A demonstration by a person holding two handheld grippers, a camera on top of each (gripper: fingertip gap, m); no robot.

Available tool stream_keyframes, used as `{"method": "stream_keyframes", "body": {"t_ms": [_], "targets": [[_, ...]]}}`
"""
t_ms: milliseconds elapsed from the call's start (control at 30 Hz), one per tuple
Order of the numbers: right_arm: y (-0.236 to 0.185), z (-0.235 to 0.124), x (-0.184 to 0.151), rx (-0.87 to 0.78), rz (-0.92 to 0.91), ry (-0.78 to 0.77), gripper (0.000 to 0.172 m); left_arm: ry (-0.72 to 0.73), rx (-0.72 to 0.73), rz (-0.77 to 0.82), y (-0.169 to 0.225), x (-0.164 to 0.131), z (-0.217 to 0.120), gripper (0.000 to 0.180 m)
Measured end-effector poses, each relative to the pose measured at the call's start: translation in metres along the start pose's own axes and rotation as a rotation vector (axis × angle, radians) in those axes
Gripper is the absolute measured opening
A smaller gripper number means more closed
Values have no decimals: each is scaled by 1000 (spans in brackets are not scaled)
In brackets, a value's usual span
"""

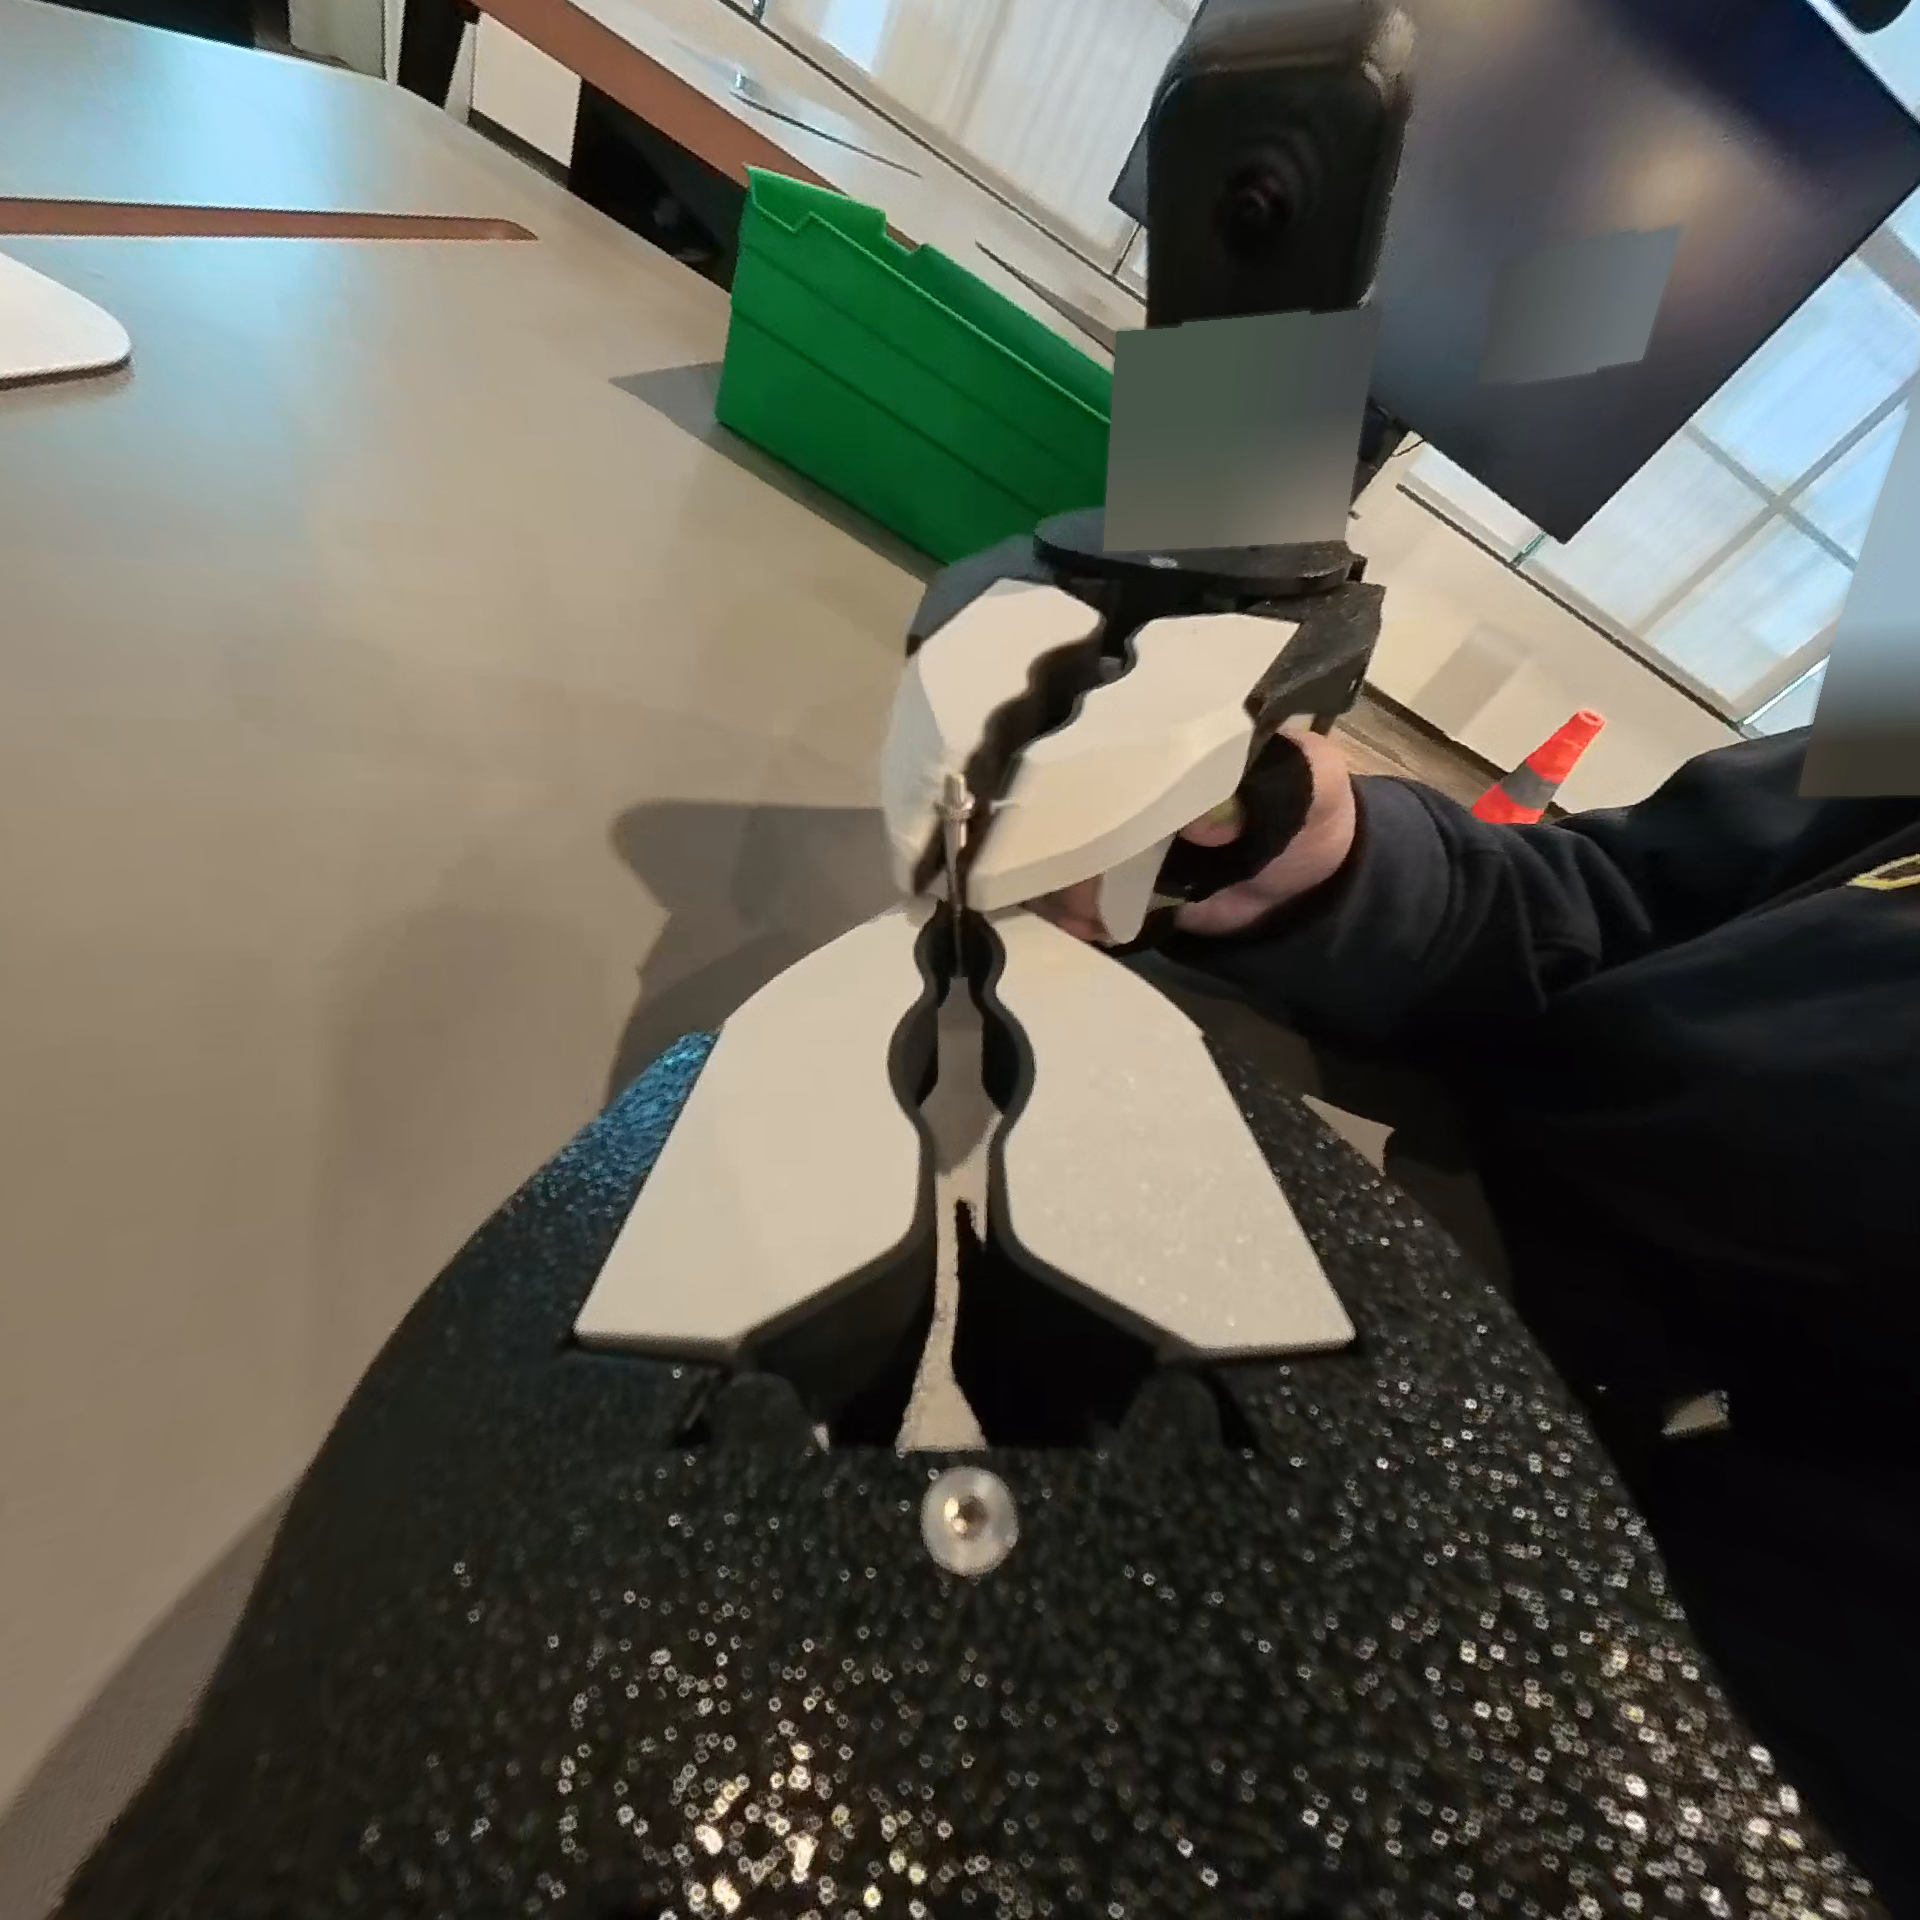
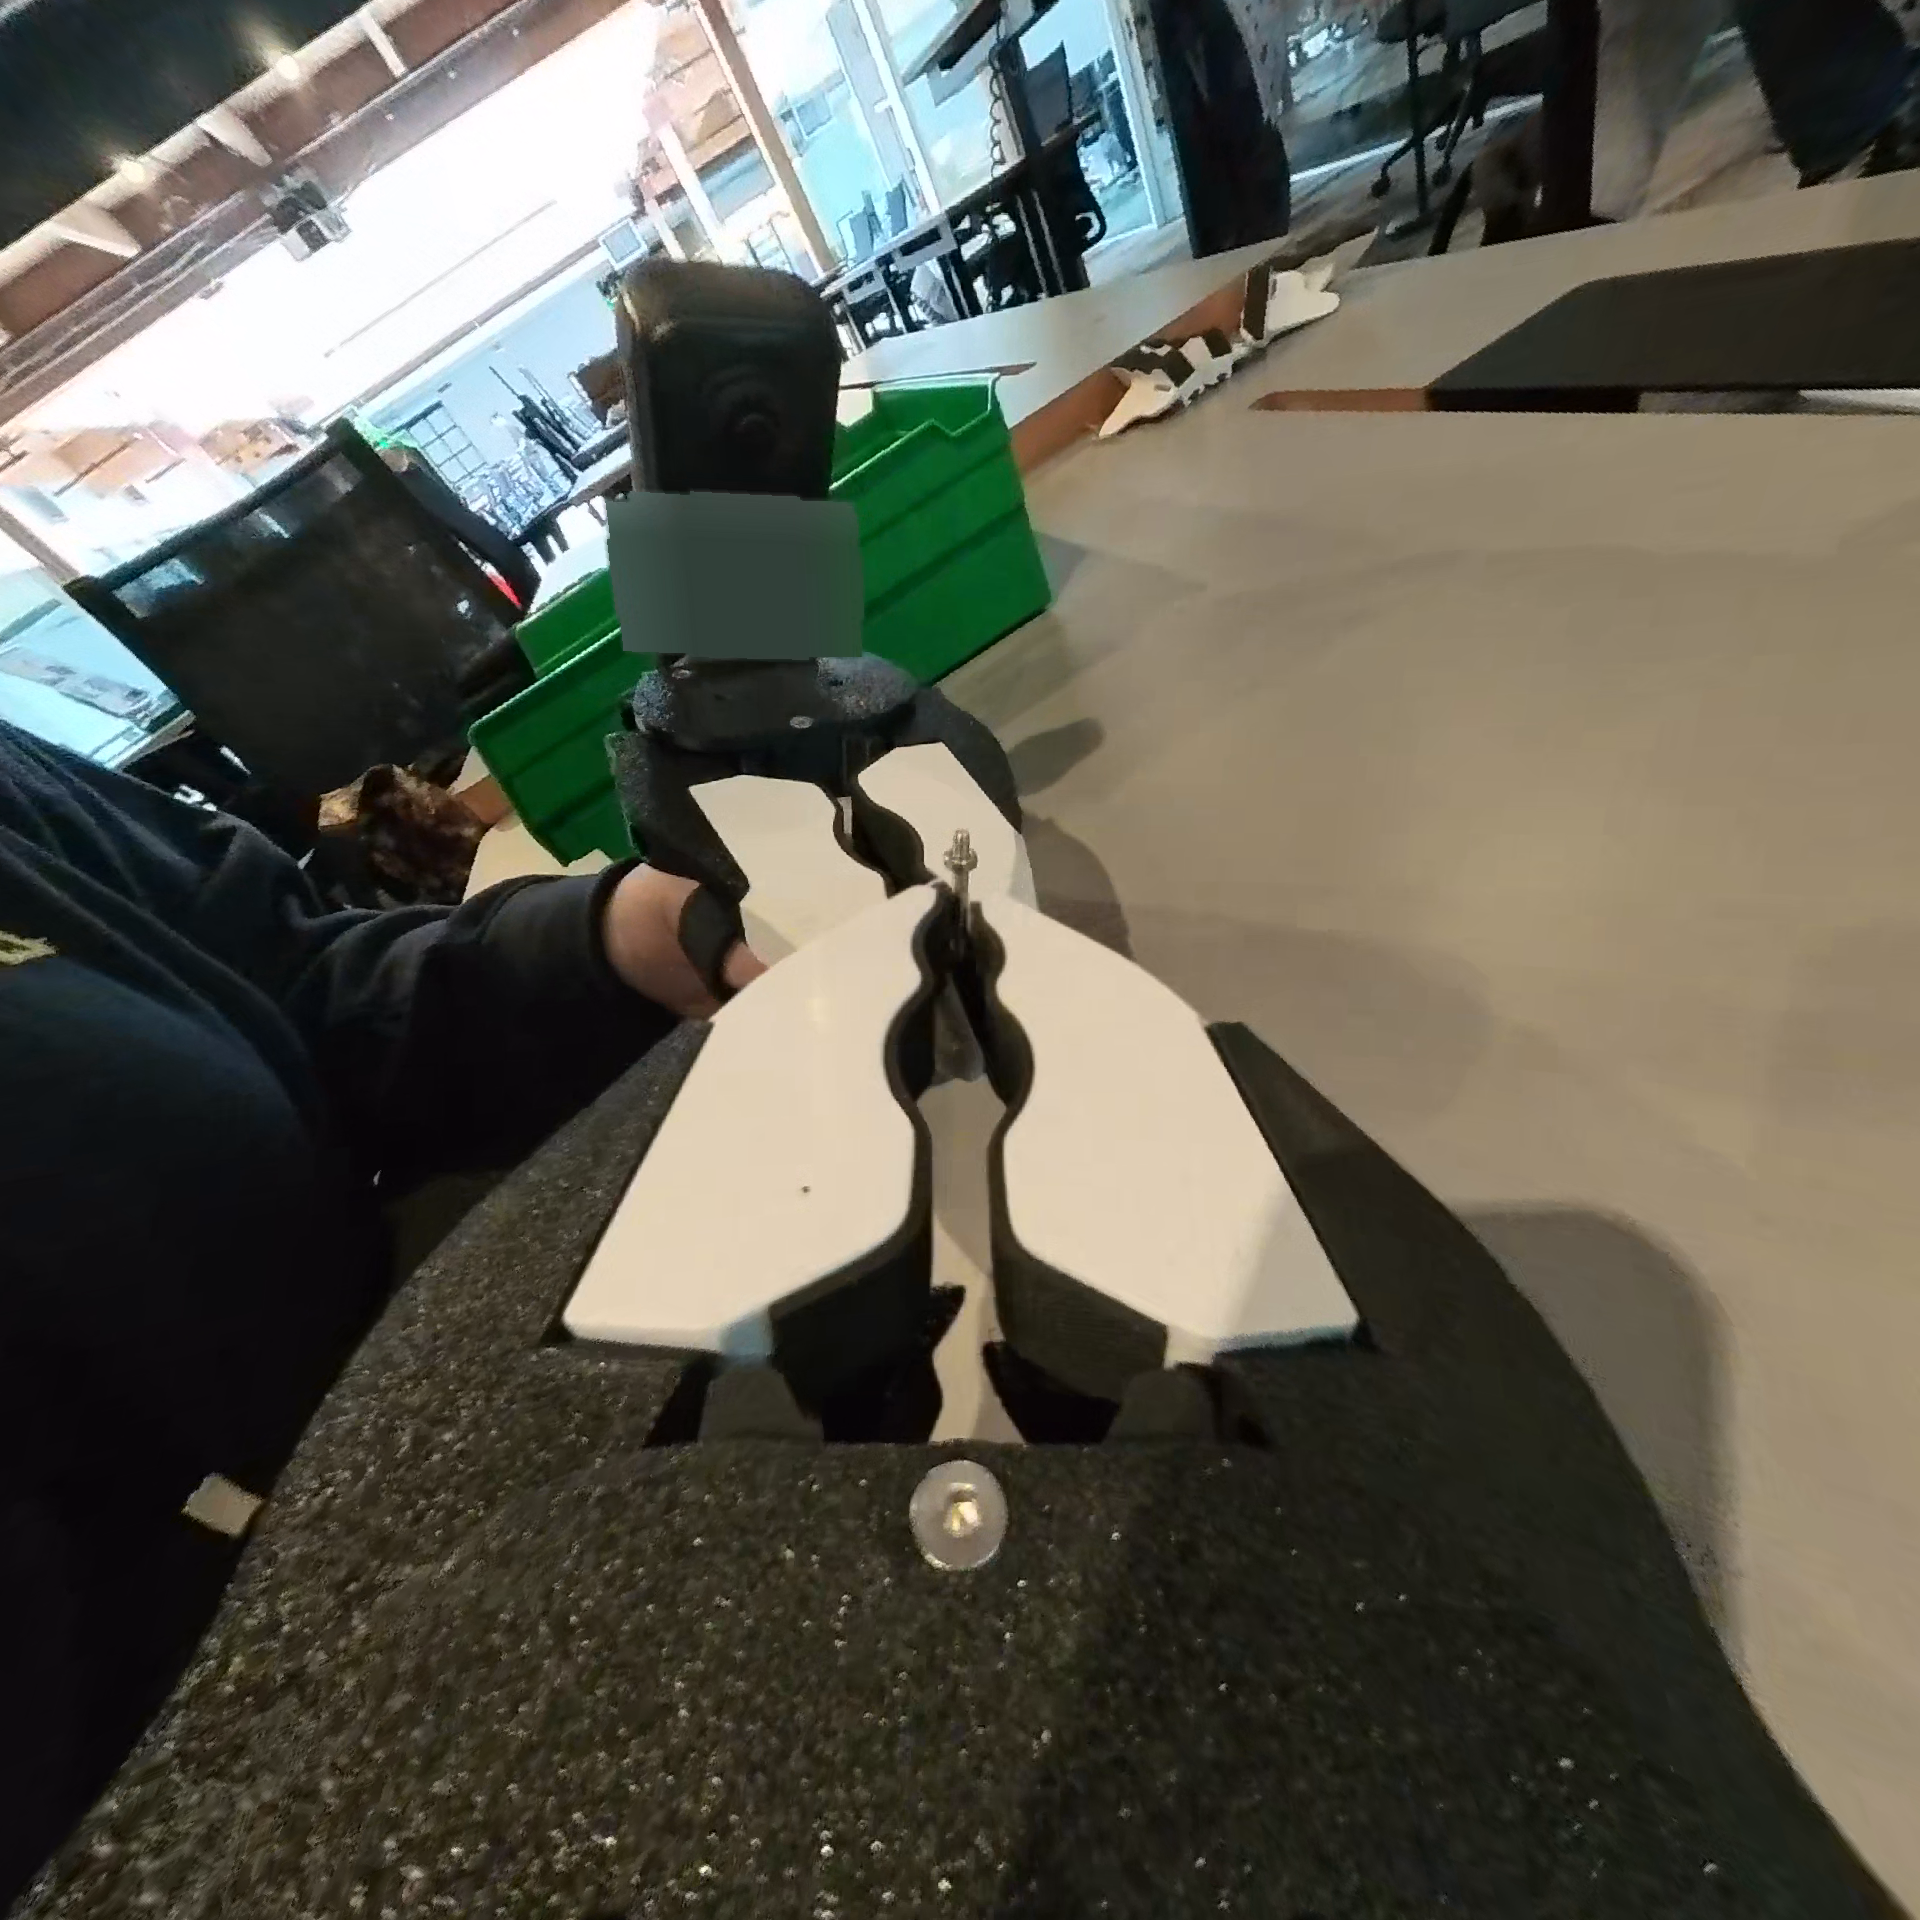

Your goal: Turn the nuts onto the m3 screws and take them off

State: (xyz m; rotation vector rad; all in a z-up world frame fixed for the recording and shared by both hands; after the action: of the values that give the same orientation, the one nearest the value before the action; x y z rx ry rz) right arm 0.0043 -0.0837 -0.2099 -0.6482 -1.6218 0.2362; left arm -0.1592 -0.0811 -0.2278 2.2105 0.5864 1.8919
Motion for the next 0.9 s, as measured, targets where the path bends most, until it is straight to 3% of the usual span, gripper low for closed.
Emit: {"method": "stream_keyframes", "body": {"t_ms": [333,433,533,700,900], "targets": [[2,-5,-1,6,64,38,2,30,-9,2,1,1,0,3],[4,-18,7,-44,83,105,2,74,-3,9,3,2,-2,46],[7,-42,21,-85,130,171,2,138,22,64,7,4,-1,62],[-7,-110,56,-182,124,244,2,149,62,175,17,4,1,64],[-23,-241,108,-701,-23,94,2,185,142,249,24,3,-2,59]]}}
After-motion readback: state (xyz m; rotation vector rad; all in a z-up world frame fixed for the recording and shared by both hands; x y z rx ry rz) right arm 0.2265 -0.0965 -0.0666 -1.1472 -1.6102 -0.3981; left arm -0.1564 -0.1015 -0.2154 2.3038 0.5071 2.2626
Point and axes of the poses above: each gripper's, where its closed fingertips meet, z out along the fingers, x out of its top, y = z × x across the jaws, the point moved 10 cm from there along -z, back along the fingers, and after that the axes turned 5 degrees about z, right-handed, at the moved point
